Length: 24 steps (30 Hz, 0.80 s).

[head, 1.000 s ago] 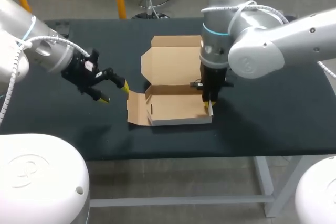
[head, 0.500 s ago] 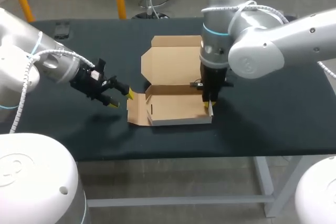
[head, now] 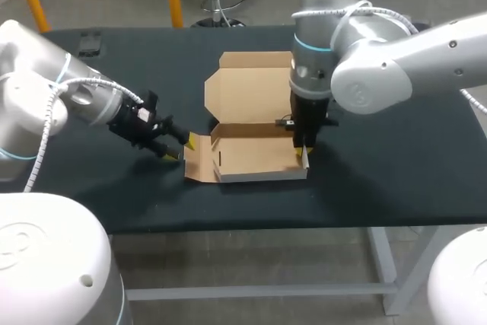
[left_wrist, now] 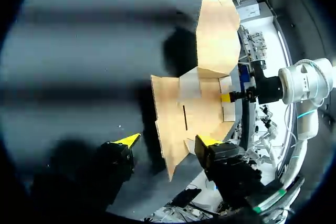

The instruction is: Assemble the packaging by folding the flat box into shape, placing the metal phone stand inside, and closing the box properly

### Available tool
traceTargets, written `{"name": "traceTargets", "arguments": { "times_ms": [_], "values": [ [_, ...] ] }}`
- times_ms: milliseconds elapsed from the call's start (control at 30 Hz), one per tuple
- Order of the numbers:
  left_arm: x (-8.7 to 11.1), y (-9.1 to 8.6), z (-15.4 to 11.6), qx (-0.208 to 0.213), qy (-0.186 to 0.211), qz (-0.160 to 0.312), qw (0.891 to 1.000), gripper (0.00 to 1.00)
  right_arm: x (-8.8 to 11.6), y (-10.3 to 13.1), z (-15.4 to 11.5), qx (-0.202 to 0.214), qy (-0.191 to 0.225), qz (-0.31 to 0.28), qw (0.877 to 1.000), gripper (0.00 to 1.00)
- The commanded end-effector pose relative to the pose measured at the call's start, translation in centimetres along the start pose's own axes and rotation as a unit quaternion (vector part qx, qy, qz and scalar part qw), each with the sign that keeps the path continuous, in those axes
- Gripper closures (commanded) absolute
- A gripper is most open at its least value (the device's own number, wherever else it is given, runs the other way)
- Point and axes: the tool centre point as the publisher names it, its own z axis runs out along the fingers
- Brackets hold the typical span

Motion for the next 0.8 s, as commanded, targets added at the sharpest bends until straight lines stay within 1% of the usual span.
{"name": "traceTargets", "arguments": {
  "times_ms": [33, 100, 133, 233, 267, 300, 367, 400, 600, 733, 800],
  "values": [
    [-0.6, -0.7, 1.3, -0.010, 0.007, 0.000, 1.000, 0.41, 0.0, 0.0, -0.1, 0.001, 0.000, 0.000, 1.000, 1.00],
    [-0.5, -0.7, 1.7, -0.014, 0.005, 0.000, 1.000, 0.46, 0.0, 0.0, -0.1, 0.001, 0.000, 0.000, 1.000, 1.00],
    [-0.4, -0.7, 1.9, -0.016, 0.005, 0.000, 1.000, 0.50, 0.0, 0.0, -0.1, 0.001, 0.000, 0.000, 1.000, 1.00],
    [-0.2, -0.8, 2.3, -0.019, 0.003, -0.001, 1.000, 0.54, 0.0, 0.0, -0.1, 0.001, 0.000, 0.000, 1.000, 1.00],
    [-0.1, -0.8, 2.4, -0.020, 0.002, -0.003, 1.000, 0.58, 0.0, 0.0, -0.1, 0.001, 0.000, 0.000, 1.000, 1.00],
    [0.0, -0.8, 2.4, -0.020, 0.001, -0.004, 1.000, 0.63, 0.0, 0.0, -0.1, 0.001, 0.000, 0.000, 1.000, 1.00],
    [0.3, -0.8, 2.4, -0.019, -0.004, -0.005, 1.000, 0.86, 0.0, 0.0, -0.1, 0.001, 0.000, 0.000, 1.000, 1.00],
    [0.5, -0.8, 2.4, -0.018, -0.007, -0.006, 1.000, 1.00, 0.0, 0.0, -0.1, 0.001, 0.000, 0.000, 1.000, 1.00],
    [1.4, -1.0, 2.0, -0.013, -0.033, -0.022, 0.999, 1.00, 0.0, 0.0, -0.1, 0.001, 0.000, 0.000, 1.000, 1.00],
    [2.1, -1.5, 1.9, -0.010, -0.058, -0.047, 0.997, 1.00, 0.0, 0.0, -0.1, 0.001, 0.000, 0.000, 1.000, 1.00],
    [2.4, -1.7, 2.0, -0.008, -0.085, -0.061, 0.994, 1.00, 0.0, 0.0, -0.1, 0.001, 0.000, 0.000, 1.000, 1.00]
  ]
}}
